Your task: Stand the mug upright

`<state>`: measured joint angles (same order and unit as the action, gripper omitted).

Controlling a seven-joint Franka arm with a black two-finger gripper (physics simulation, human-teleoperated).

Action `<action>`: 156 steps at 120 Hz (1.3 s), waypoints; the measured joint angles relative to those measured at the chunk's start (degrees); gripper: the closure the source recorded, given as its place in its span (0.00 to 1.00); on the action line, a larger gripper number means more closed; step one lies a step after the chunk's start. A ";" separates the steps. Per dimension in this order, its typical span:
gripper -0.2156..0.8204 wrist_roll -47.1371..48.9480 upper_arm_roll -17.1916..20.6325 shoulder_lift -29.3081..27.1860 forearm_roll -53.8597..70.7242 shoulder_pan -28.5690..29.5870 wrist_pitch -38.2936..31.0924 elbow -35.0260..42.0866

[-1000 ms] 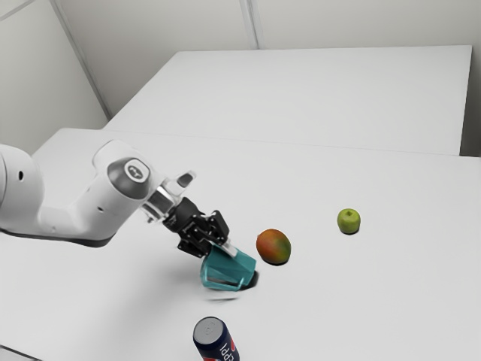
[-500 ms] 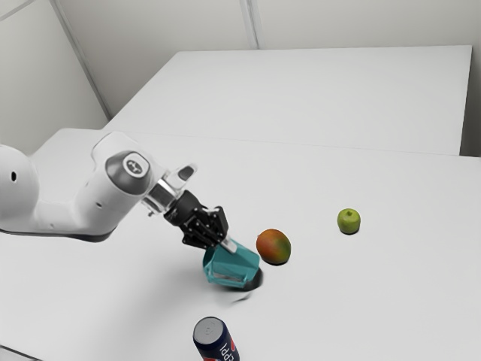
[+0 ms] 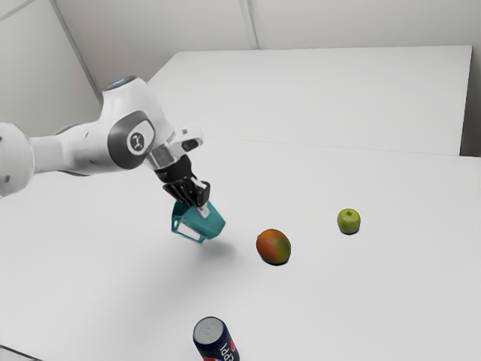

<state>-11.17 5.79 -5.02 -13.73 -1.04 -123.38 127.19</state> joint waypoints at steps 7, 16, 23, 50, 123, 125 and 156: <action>0.96 0.71 0.12 1.71 4.88 -0.43 -0.10 -1.58; 0.96 1.82 0.21 2.88 10.40 -1.56 -0.21 -2.55; 0.96 2.76 0.76 3.22 14.13 -2.19 -0.24 -2.77; 0.96 7.57 1.15 5.00 26.11 -6.90 1.24 -2.43; 0.96 18.21 2.10 12.33 32.75 -8.83 6.11 -7.97; 0.96 18.45 2.16 12.33 32.70 -8.87 6.15 -7.97; 0.96 21.84 3.04 13.07 32.25 -9.08 6.54 -7.99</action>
<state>10.68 8.84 8.05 18.52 -10.12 -116.84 119.20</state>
